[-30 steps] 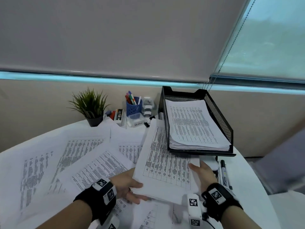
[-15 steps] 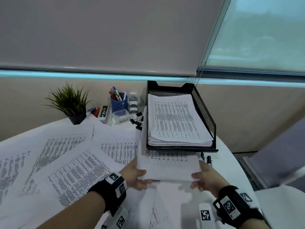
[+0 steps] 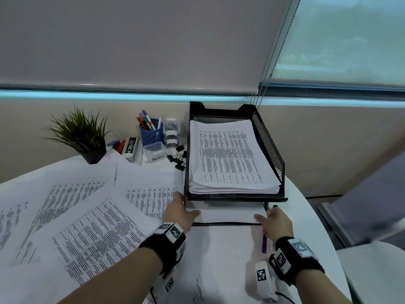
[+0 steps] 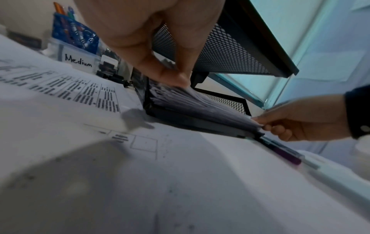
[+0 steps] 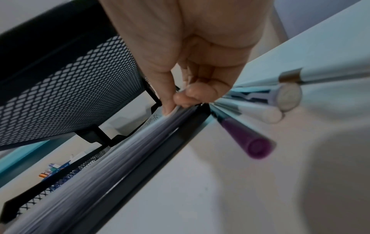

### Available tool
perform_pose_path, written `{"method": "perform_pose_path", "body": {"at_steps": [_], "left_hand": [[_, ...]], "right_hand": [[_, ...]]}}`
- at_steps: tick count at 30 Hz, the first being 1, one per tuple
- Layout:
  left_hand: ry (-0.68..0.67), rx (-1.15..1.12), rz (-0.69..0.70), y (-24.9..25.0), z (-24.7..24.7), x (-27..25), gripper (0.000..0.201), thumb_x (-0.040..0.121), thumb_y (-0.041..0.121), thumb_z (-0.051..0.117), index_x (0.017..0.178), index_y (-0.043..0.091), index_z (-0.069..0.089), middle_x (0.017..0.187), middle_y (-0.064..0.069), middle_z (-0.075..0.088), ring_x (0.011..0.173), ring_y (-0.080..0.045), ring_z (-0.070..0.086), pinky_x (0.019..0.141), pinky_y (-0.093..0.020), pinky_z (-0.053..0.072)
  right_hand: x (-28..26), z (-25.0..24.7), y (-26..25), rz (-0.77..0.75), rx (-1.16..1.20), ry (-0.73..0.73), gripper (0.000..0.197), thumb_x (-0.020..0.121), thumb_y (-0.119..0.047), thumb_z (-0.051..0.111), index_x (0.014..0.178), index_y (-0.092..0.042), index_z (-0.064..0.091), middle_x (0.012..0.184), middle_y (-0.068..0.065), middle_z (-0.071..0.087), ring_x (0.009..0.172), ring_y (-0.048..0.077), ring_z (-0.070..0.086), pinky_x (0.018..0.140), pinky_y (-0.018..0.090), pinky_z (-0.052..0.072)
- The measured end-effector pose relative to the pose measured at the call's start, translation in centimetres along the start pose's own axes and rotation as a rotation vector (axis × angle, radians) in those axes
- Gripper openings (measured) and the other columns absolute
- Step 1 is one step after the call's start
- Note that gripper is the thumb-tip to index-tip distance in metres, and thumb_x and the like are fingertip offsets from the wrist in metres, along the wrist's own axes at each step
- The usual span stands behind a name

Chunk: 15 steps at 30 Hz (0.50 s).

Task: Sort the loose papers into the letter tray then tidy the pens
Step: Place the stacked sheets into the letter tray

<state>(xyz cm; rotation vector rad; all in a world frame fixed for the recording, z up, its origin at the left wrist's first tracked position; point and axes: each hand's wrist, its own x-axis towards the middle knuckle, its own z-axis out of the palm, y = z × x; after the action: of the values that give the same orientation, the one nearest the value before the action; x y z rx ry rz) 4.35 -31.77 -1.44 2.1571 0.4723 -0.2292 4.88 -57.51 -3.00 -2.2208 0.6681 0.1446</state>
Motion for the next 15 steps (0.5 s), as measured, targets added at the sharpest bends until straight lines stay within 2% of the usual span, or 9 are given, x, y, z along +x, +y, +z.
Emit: {"method": "perform_pose_path", "body": {"at_steps": [2,5,6,8,9,11,13,15], "left_hand": [[0.011,0.119,0.048,-0.3,-0.1,0.1,0.032,0.077,0.032,0.069,0.091,0.020,0.043,0.082,-0.002,0.063,0.072,-0.026,0.064,0.063,-0.032,0.052],[-0.042,0.067,0.055,-0.4,-0.6,0.0,0.007,0.084,0.029,0.062,0.088,0.025,0.057,0.088,-0.002,0.068,0.077,-0.027,0.068,0.068,-0.037,0.058],[-0.068,0.018,0.047,-0.5,-0.8,-0.1,0.006,0.086,0.029,0.059,0.091,0.026,0.061,0.088,-0.003,0.069,0.077,-0.028,0.068,0.067,-0.037,0.058],[-0.135,-0.065,0.050,-1.0,-1.4,-0.4,0.016,0.091,0.028,0.053,0.100,0.023,0.064,0.084,-0.004,0.067,0.065,-0.028,0.064,0.056,-0.033,0.053],[-0.163,-0.098,0.059,-1.3,-1.9,-0.6,0.018,0.092,0.026,0.051,0.102,0.021,0.064,0.082,-0.004,0.065,0.060,-0.025,0.060,0.052,-0.031,0.051],[-0.174,-0.131,0.075,-2.1,-3.2,-1.3,0.016,0.091,0.019,0.050,0.102,0.021,0.062,0.087,-0.005,0.063,0.061,-0.020,0.057,0.052,-0.031,0.052],[-0.136,-0.113,0.082,-3.5,-4.7,-1.7,0.016,0.090,0.017,0.052,0.103,0.021,0.060,0.094,-0.003,0.064,0.066,-0.019,0.057,0.061,-0.033,0.054],[-0.090,-0.020,0.085,-5.3,-6.5,-2.1,0.015,0.090,0.022,0.052,0.103,0.024,0.058,0.094,0.001,0.066,0.070,-0.017,0.060,0.070,-0.032,0.054]], "right_hand": [[0.2,0.1,0.2,0.015,-0.019,0.022,0.032,0.078,-0.028,0.072,0.088,-0.007,0.051,0.074,0.011,0.064,0.051,0.020,0.057,0.057,0.028,0.045],[0.2,-0.1,0.1,0.010,-0.105,0.028,0.035,0.079,-0.034,0.072,0.088,-0.008,0.051,0.081,0.006,0.060,0.073,0.023,0.055,0.066,0.030,0.039],[-0.1,-0.2,-0.1,0.011,-0.111,0.038,0.035,0.079,-0.034,0.072,0.089,-0.007,0.051,0.082,0.005,0.058,0.077,0.024,0.054,0.067,0.030,0.038],[-1.2,-0.4,-0.6,-0.008,-0.078,0.075,0.035,0.081,-0.033,0.070,0.094,-0.007,0.050,0.084,0.005,0.055,0.080,0.025,0.052,0.069,0.030,0.036],[-1.8,-0.4,-0.9,-0.029,-0.058,0.096,0.033,0.083,-0.032,0.068,0.095,-0.007,0.050,0.085,0.005,0.055,0.080,0.025,0.052,0.070,0.030,0.035],[-3.4,-0.2,-1.8,-0.113,-0.032,0.079,0.026,0.084,-0.030,0.066,0.090,-0.008,0.053,0.082,0.005,0.059,0.075,0.026,0.055,0.067,0.030,0.036],[-5.2,0.6,-2.6,-0.217,-0.006,-0.018,0.017,0.085,-0.023,0.065,0.077,-0.010,0.057,0.074,0.002,0.062,0.067,0.022,0.056,0.060,0.028,0.038],[-7.2,1.8,-3.3,-0.280,0.017,-0.155,0.021,0.085,-0.017,0.065,0.067,-0.013,0.054,0.066,-0.002,0.058,0.059,0.016,0.051,0.053,0.023,0.036]]}}
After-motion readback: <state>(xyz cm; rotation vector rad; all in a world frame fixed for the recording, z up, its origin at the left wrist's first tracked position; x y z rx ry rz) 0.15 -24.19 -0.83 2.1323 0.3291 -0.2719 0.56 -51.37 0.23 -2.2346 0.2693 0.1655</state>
